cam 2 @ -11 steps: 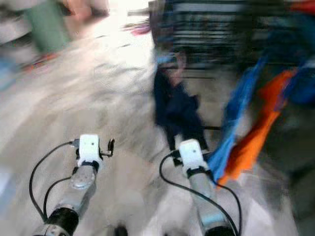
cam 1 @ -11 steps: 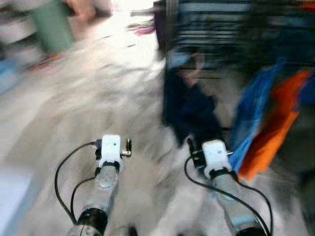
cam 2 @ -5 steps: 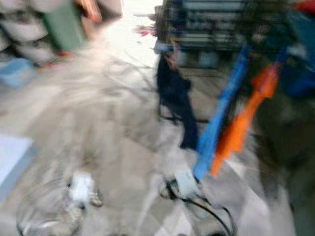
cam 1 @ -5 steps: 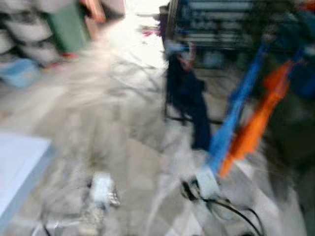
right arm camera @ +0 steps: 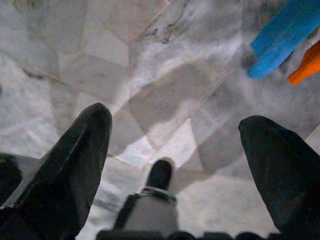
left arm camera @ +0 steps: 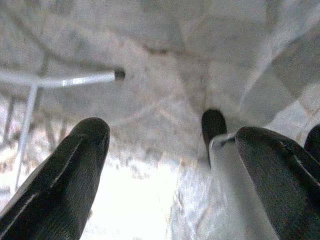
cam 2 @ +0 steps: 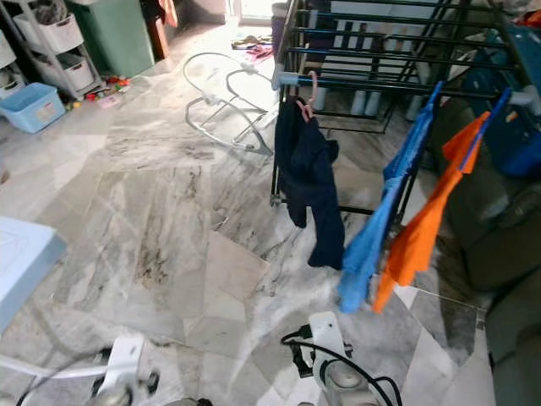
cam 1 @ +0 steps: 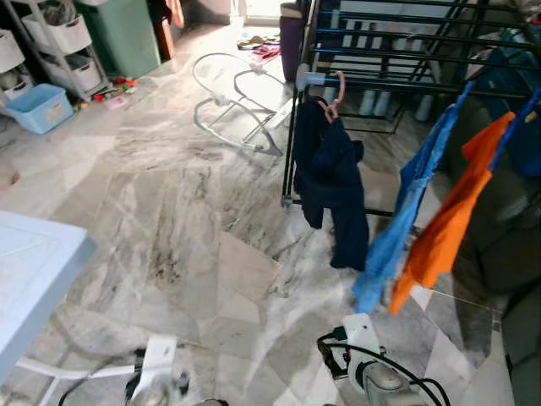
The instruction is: Hang hanger
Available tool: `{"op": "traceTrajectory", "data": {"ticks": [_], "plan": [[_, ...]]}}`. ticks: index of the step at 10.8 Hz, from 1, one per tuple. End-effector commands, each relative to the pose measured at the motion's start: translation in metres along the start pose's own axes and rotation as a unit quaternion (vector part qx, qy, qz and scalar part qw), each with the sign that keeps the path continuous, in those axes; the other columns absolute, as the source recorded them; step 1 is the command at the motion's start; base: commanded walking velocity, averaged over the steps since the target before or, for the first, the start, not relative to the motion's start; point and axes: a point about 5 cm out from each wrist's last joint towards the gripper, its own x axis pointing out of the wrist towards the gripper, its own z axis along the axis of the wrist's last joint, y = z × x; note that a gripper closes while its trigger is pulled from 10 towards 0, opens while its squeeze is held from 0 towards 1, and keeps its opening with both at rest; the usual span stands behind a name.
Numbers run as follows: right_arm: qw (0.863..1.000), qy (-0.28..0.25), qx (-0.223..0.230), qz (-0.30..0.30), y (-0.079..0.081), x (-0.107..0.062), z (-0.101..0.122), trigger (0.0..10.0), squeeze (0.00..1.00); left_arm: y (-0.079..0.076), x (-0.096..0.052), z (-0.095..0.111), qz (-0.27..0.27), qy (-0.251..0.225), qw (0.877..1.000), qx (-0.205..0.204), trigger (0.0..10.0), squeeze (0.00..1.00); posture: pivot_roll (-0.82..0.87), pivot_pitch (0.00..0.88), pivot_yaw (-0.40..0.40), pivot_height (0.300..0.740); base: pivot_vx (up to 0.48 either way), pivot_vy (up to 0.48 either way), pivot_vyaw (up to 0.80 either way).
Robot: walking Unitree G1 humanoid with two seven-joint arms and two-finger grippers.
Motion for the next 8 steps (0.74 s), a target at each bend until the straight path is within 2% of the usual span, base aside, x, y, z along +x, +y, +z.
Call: {"op": "traceTrajectory", "data": {"ticks": [1, 3, 4, 5, 7, 8], "plan": [[1.000, 0.012, 0.023, 0.001, 0.001, 0.000, -0.003, 10.0, 0.00, 0.006, 0.000, -0.007, 0.000, 0.016, 1.000, -0.008, 10.0, 0.00, -0.03, 0.099, -0.002, 0.740, 0.000, 0.000, 0.00], [0.998, 0.022, 0.057, -0.028, -0.010, -0.002, -0.007, 10.0, 0.00, 0.010, 0.000, -0.009, -0.008, 0.026, 1.000, -0.001, 10.0, 0.00, -0.04, 0.094, 0.027, 0.740, 0.000, 0.000, 0.00], [0.995, 0.030, 0.083, -0.047, -0.017, -0.004, -0.014, 10.0, 0.00, 0.008, 0.000, -0.009, -0.018, 0.036, 0.999, -0.012, 10.0, 0.00, -0.06, 0.092, 0.038, 0.740, 0.000, 0.000, 0.00], [0.994, 0.036, 0.086, -0.051, -0.019, -0.006, -0.019, 10.0, 0.00, 0.002, 0.001, -0.003, -0.032, 0.038, 0.999, -0.024, 10.0, 0.00, -0.06, 0.091, 0.036, 0.740, 0.000, 0.000, 0.00], [0.992, 0.043, 0.103, -0.060, -0.021, -0.007, -0.022, 10.0, 0.00, -0.003, 0.002, 0.009, -0.042, 0.029, 0.999, -0.016, 10.0, 0.00, -0.07, 0.090, 0.035, 0.740, 0.000, 0.000, 0.00], [0.992, 0.050, 0.105, -0.059, -0.020, -0.007, -0.023, 10.0, 0.00, -0.003, 0.002, 0.009, -0.043, 0.031, 0.999, -0.011, 10.0, 0.00, -0.07, 0.091, 0.038, 0.740, 0.000, 0.000, 0.00]]}}
